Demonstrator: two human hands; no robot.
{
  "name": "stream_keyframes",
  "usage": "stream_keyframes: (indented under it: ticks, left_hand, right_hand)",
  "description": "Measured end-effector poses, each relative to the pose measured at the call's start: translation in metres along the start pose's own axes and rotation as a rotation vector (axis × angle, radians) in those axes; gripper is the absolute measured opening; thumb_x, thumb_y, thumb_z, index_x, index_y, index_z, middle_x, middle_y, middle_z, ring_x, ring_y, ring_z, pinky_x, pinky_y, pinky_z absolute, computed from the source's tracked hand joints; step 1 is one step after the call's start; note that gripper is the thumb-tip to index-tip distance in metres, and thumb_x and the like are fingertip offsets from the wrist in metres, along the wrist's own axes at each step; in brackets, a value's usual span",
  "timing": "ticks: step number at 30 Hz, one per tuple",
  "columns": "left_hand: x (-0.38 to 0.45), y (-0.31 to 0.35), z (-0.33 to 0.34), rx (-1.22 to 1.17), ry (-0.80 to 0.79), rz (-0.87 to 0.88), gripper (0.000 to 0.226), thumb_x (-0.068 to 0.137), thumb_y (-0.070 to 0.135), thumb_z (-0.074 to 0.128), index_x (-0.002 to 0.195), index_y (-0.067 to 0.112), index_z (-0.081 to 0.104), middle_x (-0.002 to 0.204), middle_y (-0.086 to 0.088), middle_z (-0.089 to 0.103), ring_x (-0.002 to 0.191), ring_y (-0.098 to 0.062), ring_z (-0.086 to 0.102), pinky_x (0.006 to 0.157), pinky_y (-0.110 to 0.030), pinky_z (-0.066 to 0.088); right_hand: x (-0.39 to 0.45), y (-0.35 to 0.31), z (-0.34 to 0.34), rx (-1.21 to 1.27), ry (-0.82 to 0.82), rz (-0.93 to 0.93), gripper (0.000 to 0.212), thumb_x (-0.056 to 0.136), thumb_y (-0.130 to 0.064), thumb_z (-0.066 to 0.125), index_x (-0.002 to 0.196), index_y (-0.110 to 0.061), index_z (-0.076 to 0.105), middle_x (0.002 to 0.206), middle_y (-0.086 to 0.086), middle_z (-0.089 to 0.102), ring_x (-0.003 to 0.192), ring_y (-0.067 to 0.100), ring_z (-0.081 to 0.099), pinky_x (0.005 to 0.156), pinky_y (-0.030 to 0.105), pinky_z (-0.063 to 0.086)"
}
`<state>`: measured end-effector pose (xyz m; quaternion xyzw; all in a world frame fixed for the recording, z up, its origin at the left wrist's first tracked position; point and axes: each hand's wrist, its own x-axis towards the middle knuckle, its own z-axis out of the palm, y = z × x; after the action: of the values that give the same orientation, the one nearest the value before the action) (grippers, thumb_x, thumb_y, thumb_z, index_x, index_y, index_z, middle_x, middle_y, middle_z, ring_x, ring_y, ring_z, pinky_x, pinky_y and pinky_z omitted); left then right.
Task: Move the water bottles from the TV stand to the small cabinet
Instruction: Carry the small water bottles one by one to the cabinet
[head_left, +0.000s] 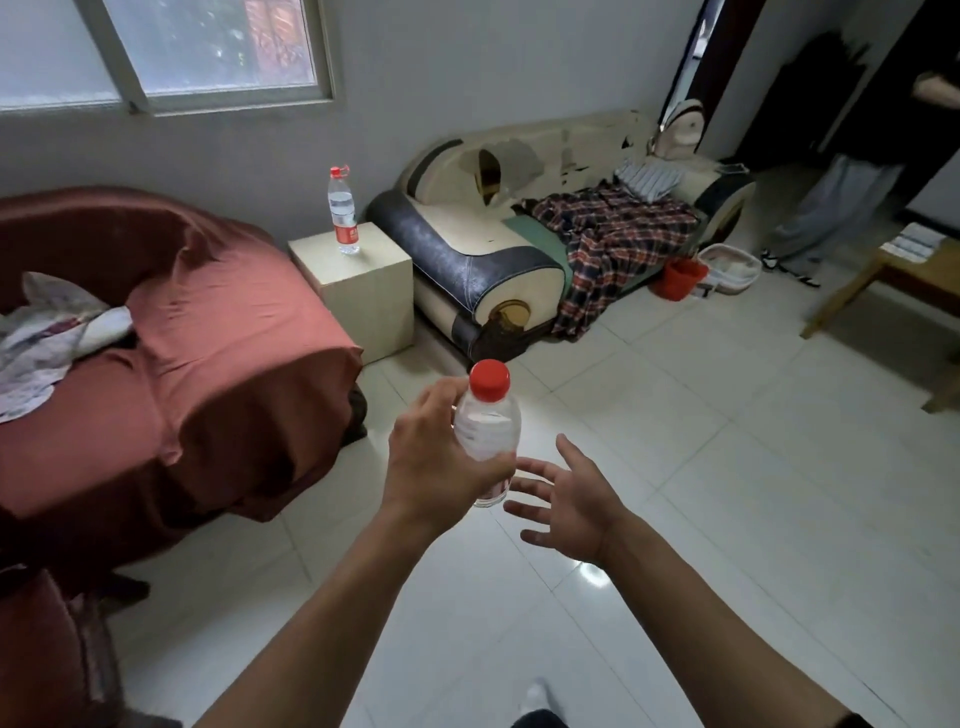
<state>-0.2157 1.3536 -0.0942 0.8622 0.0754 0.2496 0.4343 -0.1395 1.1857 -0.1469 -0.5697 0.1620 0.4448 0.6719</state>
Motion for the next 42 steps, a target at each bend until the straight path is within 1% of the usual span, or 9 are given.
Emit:
stream_keyframes:
  ticks: [3,6,9,14,20,26,34,38,42]
  left_hand:
    - [0.045,-0.007,0.019,0.027,0.002,-0.012,0.062,0.057,0.038,0.086,0.112,0.022,0.063,0.099,0.008,0.065,0.079,-0.003,0.057,0.07,-0.011,0.044]
    - [0.092,-0.007,0.041,0.069,0.024,-0.015,0.058,0.056,0.041,0.082,0.107,0.022,0.062,0.096,0.009,0.064,0.079,-0.006,0.057,0.071,-0.015,0.045]
    - [0.14,-0.001,0.061,0.1,0.058,-0.017,0.056,0.055,0.04,0.084,0.104,0.024,0.062,0.095,0.009,0.065,0.079,-0.003,0.058,0.071,-0.012,0.044]
    - [0.211,0.005,0.087,0.143,0.131,-0.031,0.062,0.053,0.044,0.087,0.107,0.028,0.061,0.097,0.01,0.067,0.086,-0.012,0.064,0.079,-0.039,0.057]
    - [0.273,-0.006,0.102,0.147,0.18,-0.032,0.06,0.055,0.039,0.089,0.106,0.03,0.06,0.097,0.01,0.067,0.087,-0.013,0.065,0.078,-0.044,0.058]
    - [0.332,-0.048,0.098,0.136,0.198,-0.058,0.059,0.054,0.041,0.088,0.105,0.03,0.06,0.096,0.011,0.067,0.085,-0.013,0.065,0.077,-0.043,0.058]
    - [0.43,-0.121,0.07,0.06,0.233,-0.046,0.059,0.055,0.033,0.092,0.106,0.024,0.063,0.097,0.008,0.068,0.084,-0.012,0.064,0.076,-0.036,0.056]
    - [0.479,-0.155,0.048,0.043,0.242,-0.026,0.059,0.057,0.035,0.092,0.106,0.023,0.062,0.097,0.008,0.068,0.085,-0.011,0.062,0.074,-0.022,0.05]
    - [0.514,-0.19,0.027,0.03,0.263,-0.047,0.059,0.057,0.039,0.089,0.106,0.023,0.062,0.096,0.007,0.069,0.084,-0.012,0.064,0.075,-0.028,0.053]
  right_hand:
    - [0.036,-0.037,-0.006,0.003,-0.025,0.012,0.067,0.094,-0.067,0.03,0.127,-0.017,0.06,0.129,0.008,0.061,0.12,0.031,0.054,0.112,0.055,0.029]
    - [0.071,-0.08,-0.014,-0.007,-0.057,0.011,0.066,0.094,-0.066,0.029,0.127,-0.017,0.059,0.129,0.009,0.06,0.12,0.032,0.053,0.113,0.055,0.027]
    - [0.1,-0.129,-0.025,-0.027,-0.106,-0.005,0.067,0.094,-0.067,0.029,0.127,-0.017,0.059,0.13,0.009,0.06,0.12,0.031,0.053,0.114,0.057,0.025]
    - [0.136,-0.207,-0.042,-0.11,-0.167,-0.028,0.067,0.094,-0.067,0.028,0.129,-0.018,0.058,0.131,0.008,0.06,0.117,0.028,0.054,0.113,0.055,0.024]
    - [0.173,-0.27,-0.041,-0.141,-0.193,-0.037,0.067,0.094,-0.067,0.029,0.128,-0.018,0.058,0.122,0.007,0.062,0.109,0.027,0.055,0.109,0.053,0.026]
    - [0.227,-0.309,-0.015,-0.177,-0.186,-0.007,0.065,0.094,-0.066,0.029,0.127,-0.019,0.058,0.122,0.006,0.061,0.114,0.028,0.054,0.109,0.053,0.025]
    - [0.313,-0.377,0.055,-0.246,-0.116,-0.031,0.067,0.09,-0.07,0.034,0.123,-0.017,0.06,0.107,0.005,0.065,0.096,0.025,0.056,0.086,0.045,0.035]
    - [0.355,-0.414,0.092,-0.26,-0.103,-0.032,0.07,0.089,-0.07,0.036,0.129,-0.017,0.058,0.105,0.006,0.063,0.098,0.026,0.055,0.101,0.049,0.029]
    - [0.391,-0.438,0.127,-0.265,-0.108,-0.007,0.07,0.089,-0.07,0.035,0.129,-0.018,0.058,0.107,0.004,0.063,0.1,0.027,0.055,0.102,0.049,0.028]
